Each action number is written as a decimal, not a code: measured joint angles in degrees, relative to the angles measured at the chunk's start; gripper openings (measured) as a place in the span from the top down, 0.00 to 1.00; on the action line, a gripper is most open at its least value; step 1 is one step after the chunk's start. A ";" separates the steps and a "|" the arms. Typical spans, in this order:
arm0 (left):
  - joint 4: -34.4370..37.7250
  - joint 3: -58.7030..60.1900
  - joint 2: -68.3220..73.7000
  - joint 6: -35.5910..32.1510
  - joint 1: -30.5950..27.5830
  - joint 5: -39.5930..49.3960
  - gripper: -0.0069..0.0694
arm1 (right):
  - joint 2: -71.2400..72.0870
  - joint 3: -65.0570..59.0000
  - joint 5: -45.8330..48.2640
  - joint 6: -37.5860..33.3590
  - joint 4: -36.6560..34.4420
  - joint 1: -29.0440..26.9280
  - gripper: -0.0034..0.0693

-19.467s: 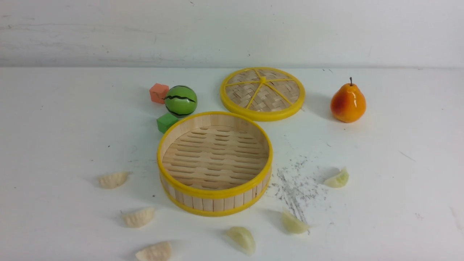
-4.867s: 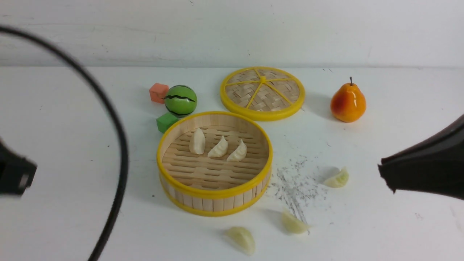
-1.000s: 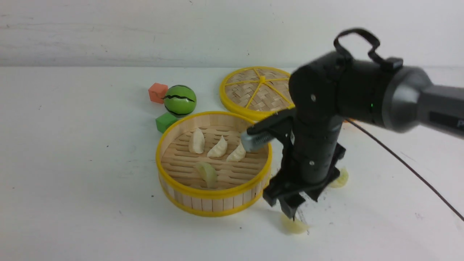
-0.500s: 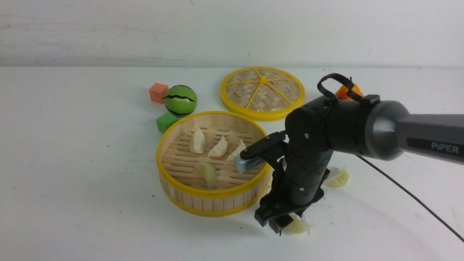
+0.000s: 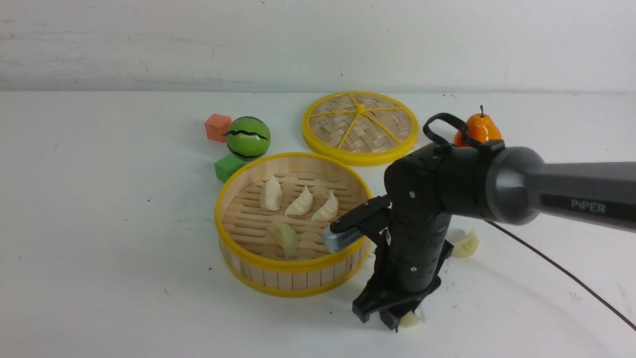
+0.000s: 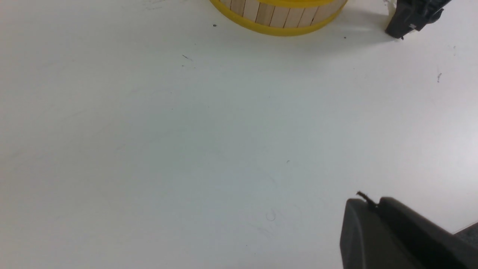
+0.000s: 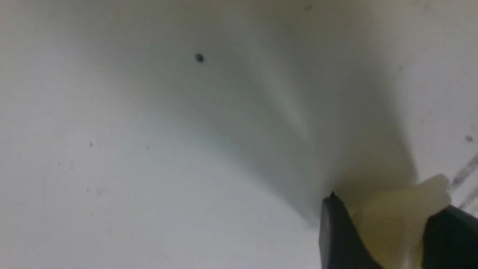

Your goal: Put the dumplings into the steamer on the white table.

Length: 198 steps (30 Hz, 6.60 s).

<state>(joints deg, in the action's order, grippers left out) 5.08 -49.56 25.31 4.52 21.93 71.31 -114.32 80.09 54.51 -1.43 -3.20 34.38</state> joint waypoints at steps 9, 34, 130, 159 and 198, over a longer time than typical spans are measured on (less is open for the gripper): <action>-0.18 0.00 0.00 -0.17 0.00 0.00 0.86 | 3.64 16.19 4.78 0.00 -1.61 0.00 0.60; -0.23 0.00 0.00 -0.17 0.00 0.00 0.84 | -15.09 34.84 5.69 5.46 -6.91 -0.18 0.42; -0.42 0.00 0.00 -1.45 0.00 0.00 0.79 | -17.31 42.65 15.61 2.39 -3.37 -2.77 0.54; -4.17 19.28 -26.35 12.17 0.00 -21.71 0.76 | 41.71 -5.21 -9.66 -9.47 -13.55 -2.80 0.98; -5.62 19.33 -25.75 13.60 0.00 -24.47 0.71 | 77.83 -38.95 -41.17 -27.38 -30.06 -3.42 0.97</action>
<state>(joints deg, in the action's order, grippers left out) -0.54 -30.24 -0.44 18.12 21.93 46.84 -36.49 41.14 13.34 -28.82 -33.27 30.96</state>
